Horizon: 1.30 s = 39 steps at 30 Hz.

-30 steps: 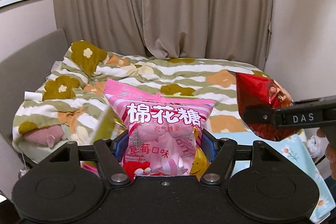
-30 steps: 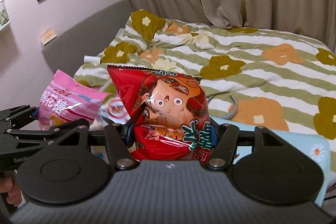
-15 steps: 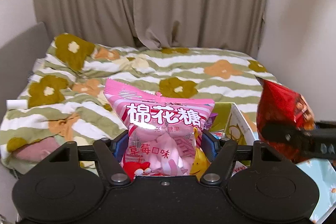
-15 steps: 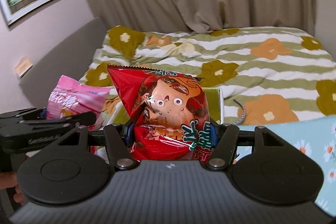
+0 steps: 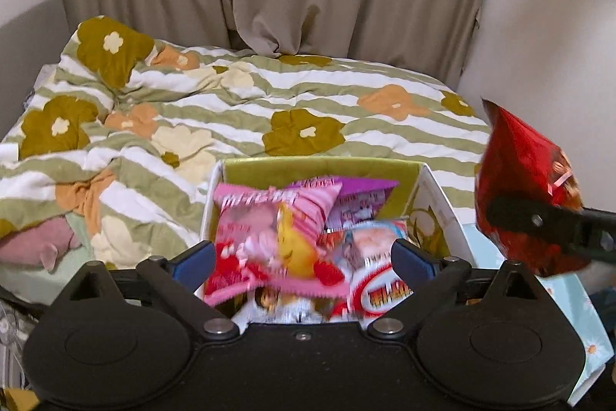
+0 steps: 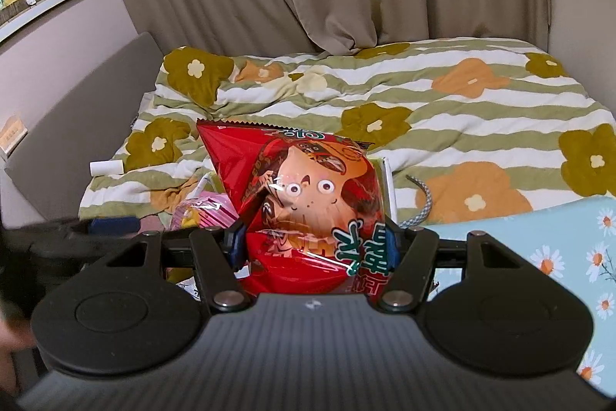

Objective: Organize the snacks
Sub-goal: 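Carry both bags into the cardboard box and open both tools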

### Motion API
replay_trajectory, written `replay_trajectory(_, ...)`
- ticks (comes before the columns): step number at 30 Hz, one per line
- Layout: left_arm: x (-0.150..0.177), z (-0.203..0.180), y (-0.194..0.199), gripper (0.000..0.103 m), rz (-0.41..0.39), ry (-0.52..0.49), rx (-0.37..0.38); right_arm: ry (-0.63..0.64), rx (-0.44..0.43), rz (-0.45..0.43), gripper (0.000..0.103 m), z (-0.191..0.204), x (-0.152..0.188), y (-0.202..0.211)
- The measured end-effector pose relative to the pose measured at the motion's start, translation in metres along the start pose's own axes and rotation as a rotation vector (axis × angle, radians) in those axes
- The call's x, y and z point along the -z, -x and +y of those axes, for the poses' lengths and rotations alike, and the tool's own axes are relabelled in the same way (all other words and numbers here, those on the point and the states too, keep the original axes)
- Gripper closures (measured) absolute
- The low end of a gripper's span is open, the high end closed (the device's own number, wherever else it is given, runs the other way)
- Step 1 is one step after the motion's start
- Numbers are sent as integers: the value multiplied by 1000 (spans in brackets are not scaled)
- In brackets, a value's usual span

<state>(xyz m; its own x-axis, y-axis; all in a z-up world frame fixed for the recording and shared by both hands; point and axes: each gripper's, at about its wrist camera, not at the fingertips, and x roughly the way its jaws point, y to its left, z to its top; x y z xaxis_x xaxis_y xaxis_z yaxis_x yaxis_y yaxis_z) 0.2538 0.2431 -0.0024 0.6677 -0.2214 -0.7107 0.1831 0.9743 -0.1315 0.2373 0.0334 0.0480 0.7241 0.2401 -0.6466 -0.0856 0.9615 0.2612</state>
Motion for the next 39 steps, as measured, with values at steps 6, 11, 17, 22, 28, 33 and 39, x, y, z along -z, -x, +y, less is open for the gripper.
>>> replay_trajectory(6,11,3,25,3,-40,36,-44,2,-7,-11,25,0,0,-1)
replay_trajectory(11,8,5,34,3,-64,28,-84,3,-5,-28,25,1,-11,-6)
replay_trajectory(17,10,7,27,2,-90,-27,-113,-18,17,-44,21,3,-18,-29)
replay_trajectory(22,22,11,15,2,-95,-37,-105,-85,56,-40,0,-4,-9,-53)
replay_trajectory(28,26,12,11,2,-87,-38,-77,-85,84,-57,0,-2,9,-46)
replay_trajectory(33,26,1,24,2,-105,-53,-77,-76,80,-88,0,-1,12,-28)
replay_trajectory(39,29,-23,57,2,-163,-64,-103,-55,60,-125,0,-1,12,7)
